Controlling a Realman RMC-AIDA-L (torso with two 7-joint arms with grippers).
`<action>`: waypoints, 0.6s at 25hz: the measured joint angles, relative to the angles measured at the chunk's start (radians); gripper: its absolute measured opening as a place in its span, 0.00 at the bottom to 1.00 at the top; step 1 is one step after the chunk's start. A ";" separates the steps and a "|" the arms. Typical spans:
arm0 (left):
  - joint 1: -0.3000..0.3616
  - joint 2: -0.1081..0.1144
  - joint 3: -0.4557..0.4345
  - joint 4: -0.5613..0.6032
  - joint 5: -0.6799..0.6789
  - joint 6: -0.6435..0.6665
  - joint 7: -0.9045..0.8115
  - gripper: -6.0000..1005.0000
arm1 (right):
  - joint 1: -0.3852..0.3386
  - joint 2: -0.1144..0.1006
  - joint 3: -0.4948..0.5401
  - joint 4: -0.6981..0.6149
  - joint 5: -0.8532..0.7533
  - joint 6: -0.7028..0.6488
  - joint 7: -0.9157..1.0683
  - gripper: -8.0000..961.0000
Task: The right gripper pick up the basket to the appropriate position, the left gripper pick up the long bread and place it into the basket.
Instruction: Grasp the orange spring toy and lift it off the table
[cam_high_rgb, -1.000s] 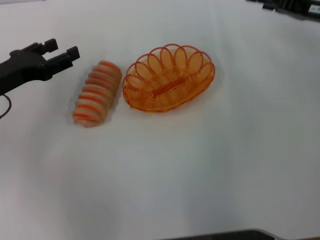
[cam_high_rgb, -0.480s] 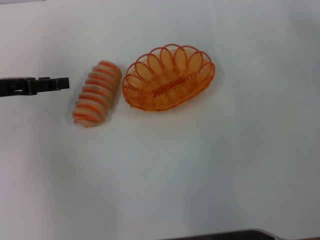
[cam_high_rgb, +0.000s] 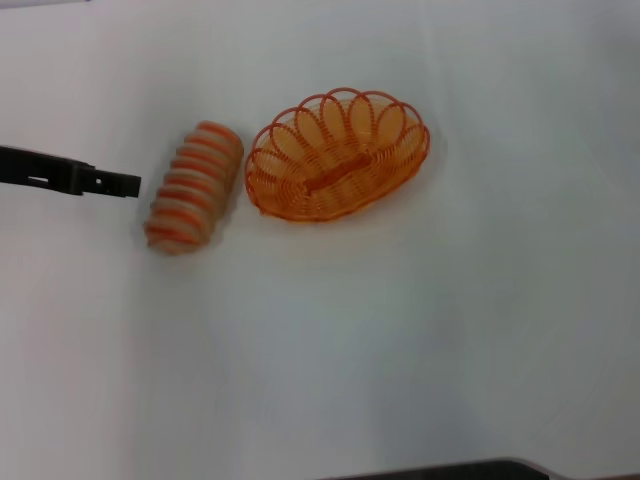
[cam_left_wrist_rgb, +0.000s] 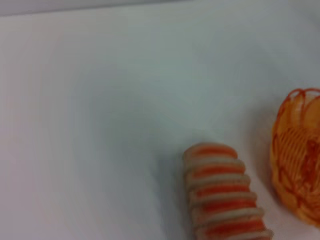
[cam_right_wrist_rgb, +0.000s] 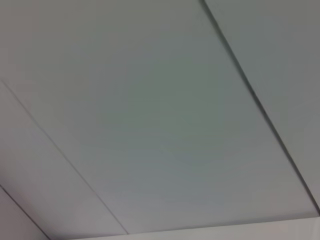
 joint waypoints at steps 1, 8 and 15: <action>-0.009 -0.011 0.005 0.009 0.032 0.000 -0.005 0.74 | -0.001 -0.001 0.001 0.000 0.000 0.000 0.000 0.90; -0.066 -0.066 0.027 0.051 0.169 -0.024 -0.018 0.74 | -0.005 0.004 0.000 0.000 -0.001 -0.003 -0.021 0.90; -0.087 -0.072 0.105 0.045 0.208 -0.059 -0.067 0.74 | -0.005 0.009 -0.005 0.000 -0.001 -0.001 -0.039 0.90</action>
